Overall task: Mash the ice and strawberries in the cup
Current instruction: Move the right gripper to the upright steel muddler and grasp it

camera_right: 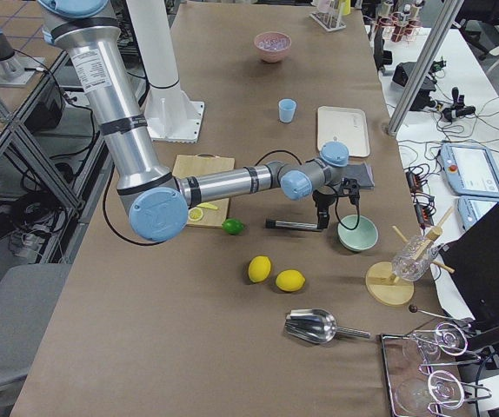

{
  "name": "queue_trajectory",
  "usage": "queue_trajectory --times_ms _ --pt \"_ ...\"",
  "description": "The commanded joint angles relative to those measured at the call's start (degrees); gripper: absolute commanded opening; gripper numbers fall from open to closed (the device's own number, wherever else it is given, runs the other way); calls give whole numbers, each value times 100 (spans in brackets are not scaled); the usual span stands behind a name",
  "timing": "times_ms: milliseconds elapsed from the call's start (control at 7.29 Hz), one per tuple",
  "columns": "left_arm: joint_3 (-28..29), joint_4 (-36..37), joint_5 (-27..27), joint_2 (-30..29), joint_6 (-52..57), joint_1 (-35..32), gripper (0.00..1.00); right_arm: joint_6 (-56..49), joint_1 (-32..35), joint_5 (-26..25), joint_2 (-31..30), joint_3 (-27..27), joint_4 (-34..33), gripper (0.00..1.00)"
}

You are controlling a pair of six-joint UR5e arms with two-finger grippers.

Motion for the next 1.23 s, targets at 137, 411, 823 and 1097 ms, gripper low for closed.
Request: queue_trajectory --times_ms 137,411,823,1097 --pt "14 11 11 -112 0 2 97 17 -118 -25 58 -227 14 100" --pt "15 2 11 -121 0 2 97 17 -135 -33 49 -349 14 100" --pt "67 2 19 -182 0 2 96 17 -162 -33 58 -412 14 98" --pt "85 2 11 -217 0 2 96 26 -179 -42 57 -421 14 50"
